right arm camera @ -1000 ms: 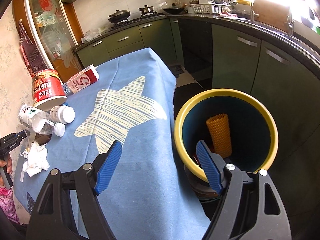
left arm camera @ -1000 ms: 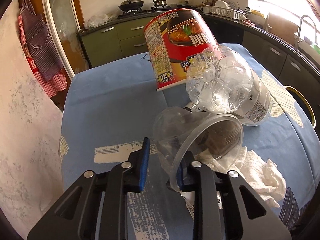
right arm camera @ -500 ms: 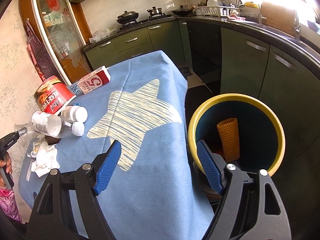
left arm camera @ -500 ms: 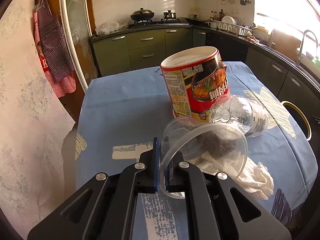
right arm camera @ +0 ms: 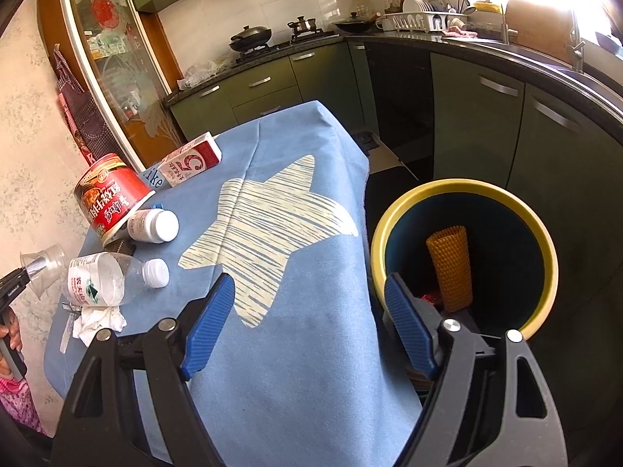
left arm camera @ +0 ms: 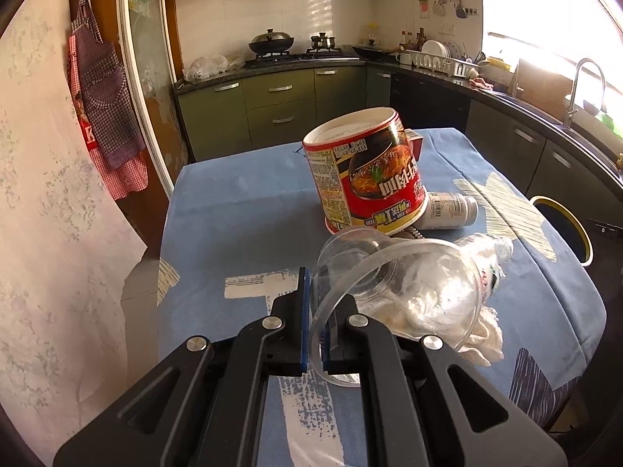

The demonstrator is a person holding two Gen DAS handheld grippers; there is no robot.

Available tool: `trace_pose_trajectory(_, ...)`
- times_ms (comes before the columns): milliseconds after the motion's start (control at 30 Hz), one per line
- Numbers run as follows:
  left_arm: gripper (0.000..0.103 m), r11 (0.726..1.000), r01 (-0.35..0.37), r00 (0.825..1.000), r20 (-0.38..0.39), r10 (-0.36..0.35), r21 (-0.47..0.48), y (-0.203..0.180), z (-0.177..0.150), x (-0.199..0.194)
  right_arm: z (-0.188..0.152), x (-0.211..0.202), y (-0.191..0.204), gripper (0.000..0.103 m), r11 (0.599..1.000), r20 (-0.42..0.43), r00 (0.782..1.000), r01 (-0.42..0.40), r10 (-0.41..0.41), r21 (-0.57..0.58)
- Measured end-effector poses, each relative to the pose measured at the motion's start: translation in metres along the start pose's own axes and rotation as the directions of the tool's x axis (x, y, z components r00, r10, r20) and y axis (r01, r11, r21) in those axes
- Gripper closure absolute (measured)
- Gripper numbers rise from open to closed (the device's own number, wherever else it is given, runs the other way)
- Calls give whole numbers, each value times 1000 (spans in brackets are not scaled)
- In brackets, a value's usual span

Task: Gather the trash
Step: 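Move the plastic cup over the bin and open the left gripper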

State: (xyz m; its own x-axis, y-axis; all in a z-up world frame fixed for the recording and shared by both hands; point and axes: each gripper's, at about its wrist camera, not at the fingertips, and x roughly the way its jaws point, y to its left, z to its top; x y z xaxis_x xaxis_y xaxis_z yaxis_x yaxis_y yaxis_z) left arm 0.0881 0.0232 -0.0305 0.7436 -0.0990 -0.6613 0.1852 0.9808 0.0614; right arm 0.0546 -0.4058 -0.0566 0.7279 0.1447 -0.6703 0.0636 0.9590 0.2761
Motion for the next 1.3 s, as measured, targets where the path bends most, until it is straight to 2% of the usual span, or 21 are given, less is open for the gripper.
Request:
trace_pose_trajectory(167,98,996,45,997,67,-50,82,-28,19,-29,-3,-9,-9,28,1000,15,1000,13,-13,12)
trace_pose_trajectory(267,98,980,116,988,85,-130,159,-64,32,-39,-5,-19,-18,28,999,34,999,26,-27,30)
trace_pose_trajectory(333,98,958,175,978,75,-197,227,-96,40,-38,-8,-25,-27,28,998,49,998,34,-37,48)
trace_pose_trajectory(433,98,907,279,951,36,-306,315,-150,51,-29,-14,-39,-45,28,995,81,995,46,-54,92)
trace_pose_trajectory(600,98,794,447,884,-71,-461,411,-248,70,-3,-29,-65,-82,28,983,124,987,78,-99,168)
trace_pose_trajectory(667,98,749,490,862,-117,-494,445,-291,79,10,-36,-76,-99,28,975,139,983,90,-120,205)
trace_pose_trajectory(800,98,690,530,839,-188,-510,493,-371,92,42,-51,-91,-130,26,956,153,976,107,-153,273)
trace_pose_trajectory(867,98,679,518,848,-207,-488,520,-405,98,60,-58,-95,-142,26,947,154,975,111,-163,301)
trace_pose_trajectory(933,98,663,526,845,-238,-480,532,-437,100,80,-64,-96,-153,26,939,151,974,116,-172,323)
trace_pose_trajectory(1100,97,648,525,850,-305,-429,552,-498,98,131,-75,-97,-175,26,919,137,972,128,-191,372)
trace_pose_trajectory(1167,84,649,521,853,-322,-411,554,-513,98,147,-77,-96,-179,26,915,133,972,130,-194,383)
trace_pose_trajectory(1200,59,652,517,856,-327,-400,555,-519,97,153,-77,-95,-179,26,913,132,972,129,-193,386)
trace_pose_trajectory(1233,48,656,510,860,-323,-395,557,-523,97,157,-77,-94,-178,26,913,130,973,129,-193,386)
trace_pose_trajectory(1300,48,664,500,866,-306,-396,556,-524,98,155,-77,-92,-177,26,915,128,974,128,-189,382)
